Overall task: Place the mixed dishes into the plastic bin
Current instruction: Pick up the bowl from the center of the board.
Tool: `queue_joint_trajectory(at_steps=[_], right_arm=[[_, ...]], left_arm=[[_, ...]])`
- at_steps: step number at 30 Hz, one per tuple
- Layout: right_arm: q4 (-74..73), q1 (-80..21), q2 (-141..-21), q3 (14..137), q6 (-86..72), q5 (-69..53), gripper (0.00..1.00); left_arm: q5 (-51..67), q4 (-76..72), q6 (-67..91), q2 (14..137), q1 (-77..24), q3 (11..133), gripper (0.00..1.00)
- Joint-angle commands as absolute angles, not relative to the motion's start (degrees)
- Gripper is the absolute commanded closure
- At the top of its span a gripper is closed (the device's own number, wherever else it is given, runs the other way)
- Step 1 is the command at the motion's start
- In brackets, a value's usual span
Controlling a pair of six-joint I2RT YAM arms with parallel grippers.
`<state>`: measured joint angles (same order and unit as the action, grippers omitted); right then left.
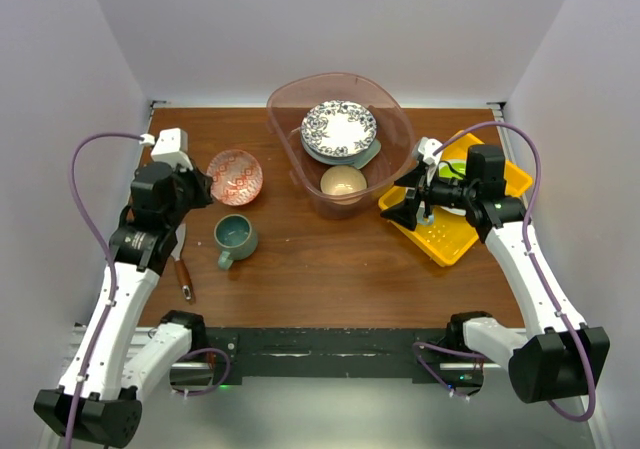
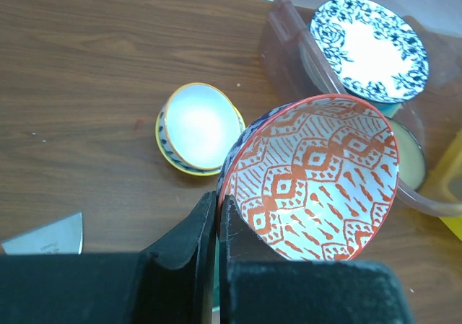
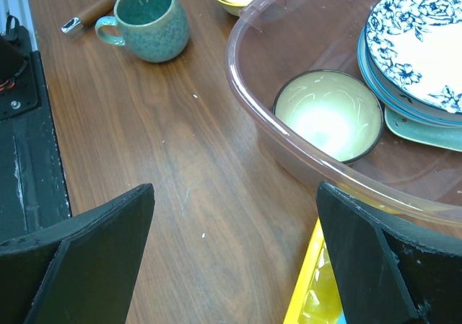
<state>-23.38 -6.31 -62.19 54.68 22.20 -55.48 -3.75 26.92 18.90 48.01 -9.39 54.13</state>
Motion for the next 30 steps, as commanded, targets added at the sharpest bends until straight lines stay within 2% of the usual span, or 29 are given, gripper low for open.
queue_joint_trajectory(at_steps=[1,30], right_arm=[[-23.73,-6.15,-62.05,56.43,23.73,-57.39,0.02],[-25.66,-6.24,-62.93,56.69,26.37,-61.7,0.02]], left_arm=[[1.31,24.96,21.44,45.09,-9.05,53.35,1.0],[18.98,22.77,26.01,38.58,-9.14,50.89,1.0]])
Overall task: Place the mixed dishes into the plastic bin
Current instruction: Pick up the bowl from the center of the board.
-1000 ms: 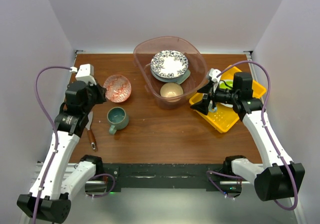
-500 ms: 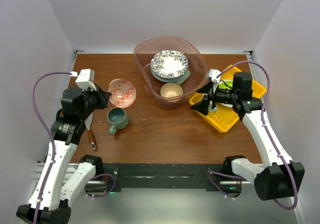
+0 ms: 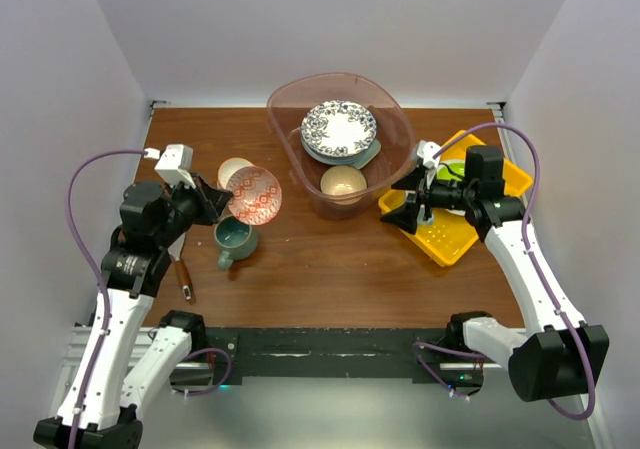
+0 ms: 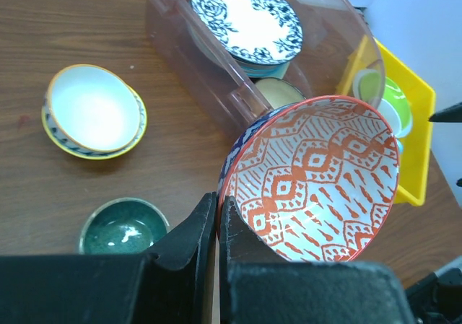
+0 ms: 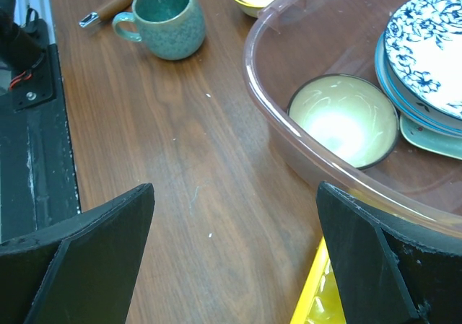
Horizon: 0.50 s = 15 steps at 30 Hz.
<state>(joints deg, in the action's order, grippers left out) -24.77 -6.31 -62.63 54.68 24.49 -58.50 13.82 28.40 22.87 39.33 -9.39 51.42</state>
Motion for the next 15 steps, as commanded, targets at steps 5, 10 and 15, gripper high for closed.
queue_joint_trajectory(at_steps=[5,10,15], right_arm=[[-30.49,-6.76,-64.59,59.67,28.29,-62.75,0.02],[-39.09,-10.1,-68.02,65.73,33.04,-58.55,0.02],[-43.06,-16.34,-70.84,74.25,32.09,-48.62,0.02]], left_arm=[[22.4,20.31,28.12,38.76,-9.23,49.57,1.0],[22.5,18.2,29.97,39.37,-11.16,48.69,1.0],[14.96,15.12,32.34,41.56,-20.19,48.16,1.0]])
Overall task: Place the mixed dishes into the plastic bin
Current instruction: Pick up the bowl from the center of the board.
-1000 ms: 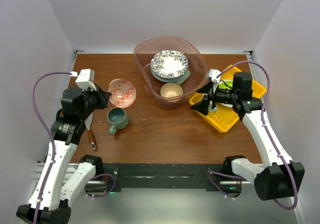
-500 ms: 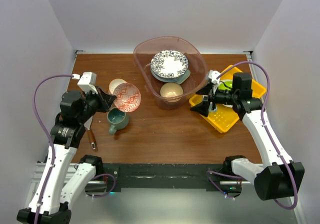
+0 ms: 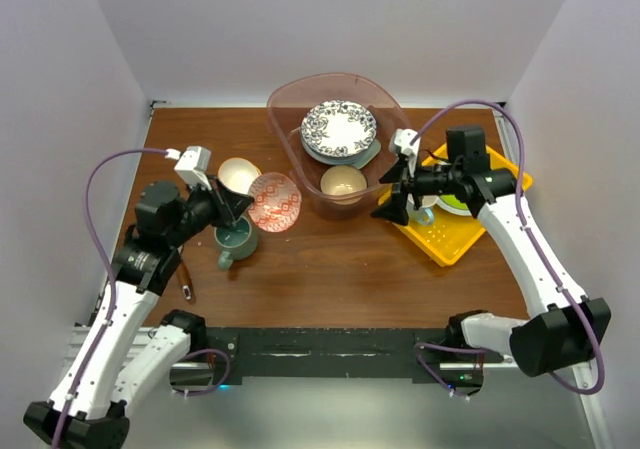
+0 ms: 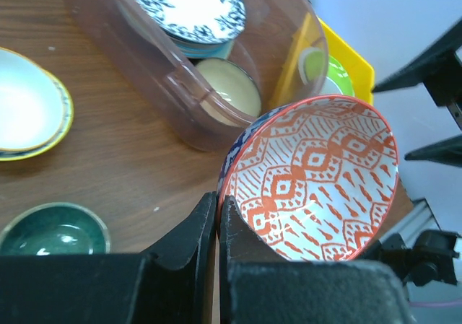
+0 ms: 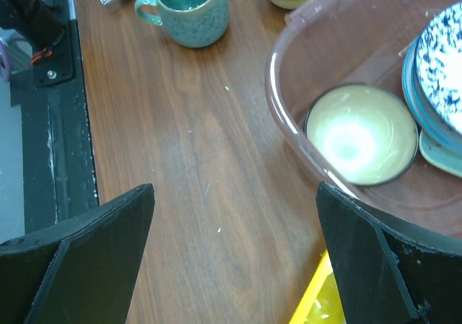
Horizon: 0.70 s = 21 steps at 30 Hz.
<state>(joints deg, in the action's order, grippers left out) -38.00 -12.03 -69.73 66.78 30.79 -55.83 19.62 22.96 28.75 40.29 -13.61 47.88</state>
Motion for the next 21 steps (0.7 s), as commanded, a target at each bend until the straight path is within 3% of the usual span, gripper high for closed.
queue_joint_trajectory(at_steps=[1,8,21], right_arm=[[-43.07,-18.17,-71.19,75.31,30.95,-45.91,0.02],[-41.23,-21.0,-73.48,83.4,18.13,-44.47,0.02],[-32.18,-25.93,-70.4,81.83,1.94,-31.57,0.02]], left_arm=[[11.46,14.77,32.6,42.01,-23.43,48.08,1.0],[0.37,11.6,36.03,46.05,-31.37,49.3,1.0],[-19.06,9.14,37.71,54.4,-46.48,53.0,1.0]])
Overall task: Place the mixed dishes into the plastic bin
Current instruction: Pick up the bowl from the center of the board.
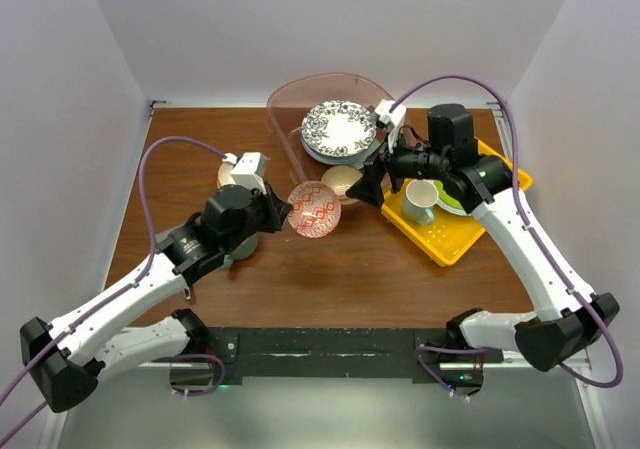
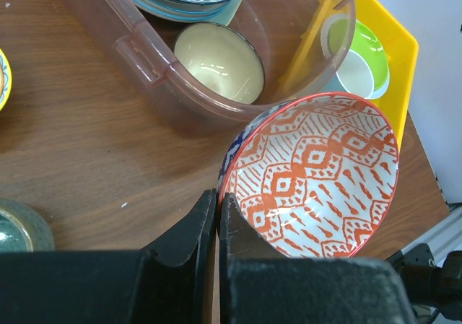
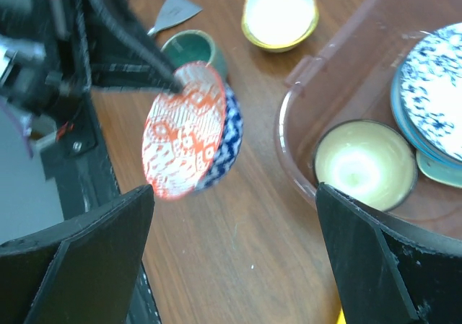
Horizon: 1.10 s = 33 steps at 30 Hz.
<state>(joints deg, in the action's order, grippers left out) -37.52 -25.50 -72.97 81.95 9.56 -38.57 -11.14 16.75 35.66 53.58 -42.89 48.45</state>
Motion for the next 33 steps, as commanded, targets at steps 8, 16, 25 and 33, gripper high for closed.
queue_joint_trajectory(at_steps=[8,16,25,33], right_arm=[[-29.71,-27.68,-68.21,77.7,-5.18,-21.63,0.02],[-28.83,-30.32,-67.41,75.06,-5.45,-13.2,0.02],[-27.95,-35.5,-69.7,73.39,-4.66,-5.9,0.06],[-24.7,-41.13,-70.4,69.79,3.77,3.86,0.43]], left_arm=[[-29.26,7.74,38.41,58.88,-53.34,54.93,1.0],[-34.45,6.68,39.99,61.43,-56.34,56.16,1.0],[-37.09,5.72,40.25,64.16,-58.01,57.83,1.0],[-38.32,4.66,39.64,64.6,-58.01,58.62,1.0]])
